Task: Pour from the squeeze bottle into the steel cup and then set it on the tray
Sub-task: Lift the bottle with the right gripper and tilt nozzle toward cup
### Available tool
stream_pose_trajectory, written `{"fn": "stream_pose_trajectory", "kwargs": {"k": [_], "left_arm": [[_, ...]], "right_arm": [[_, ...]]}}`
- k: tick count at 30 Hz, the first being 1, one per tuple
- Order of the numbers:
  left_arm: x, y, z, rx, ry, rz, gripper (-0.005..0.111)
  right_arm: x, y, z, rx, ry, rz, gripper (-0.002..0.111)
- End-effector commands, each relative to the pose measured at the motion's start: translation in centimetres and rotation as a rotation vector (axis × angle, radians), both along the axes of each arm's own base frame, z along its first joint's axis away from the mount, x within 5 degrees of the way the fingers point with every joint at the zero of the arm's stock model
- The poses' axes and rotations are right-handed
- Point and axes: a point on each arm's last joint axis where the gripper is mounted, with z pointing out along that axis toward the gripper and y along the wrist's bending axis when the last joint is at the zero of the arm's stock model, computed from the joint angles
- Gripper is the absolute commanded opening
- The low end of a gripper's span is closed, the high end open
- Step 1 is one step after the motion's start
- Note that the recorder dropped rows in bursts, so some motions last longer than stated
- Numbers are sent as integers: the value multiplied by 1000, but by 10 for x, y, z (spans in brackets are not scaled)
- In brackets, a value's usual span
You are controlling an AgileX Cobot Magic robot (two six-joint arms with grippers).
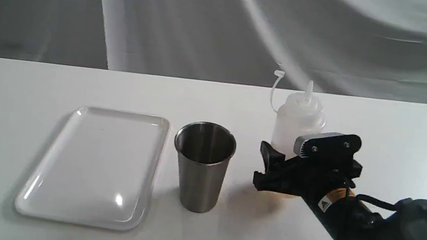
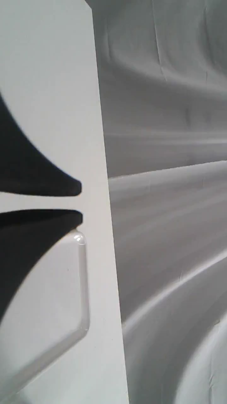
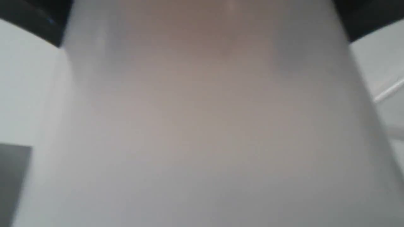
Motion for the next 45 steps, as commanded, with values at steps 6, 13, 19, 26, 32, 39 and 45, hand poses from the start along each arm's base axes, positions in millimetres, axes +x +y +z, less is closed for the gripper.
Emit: {"fn": "stream_pose_trajectory", "kwargs": {"k": [6,13,19,26,32,39,45], "left_arm": [[0,0,-1,-5,-2,-5,8],[0,0,-1,-5,-2,-5,8],[0,0,-1,-2,-2,-5,8],[0,0,-1,-2,-2,-5,8],[0,0,-1,-5,-2,-5,8],[0,0,-1,-1,-2,-5,8],[0,0,-1,-1,-2,-5,8]], "right_arm": [[-11,-5,55,-95,-159,6,5],[-18,-5,87,-208,-115,29,5],[-26,-8,120,-313,-151,32,5],[-34,-9,135,-556,-173,77,5],[-34,-10,136,-766,-208,112,5],[-33,-13,134,-908,-218,100,5],[-27,-12,122,-929,-233,93,5]]}}
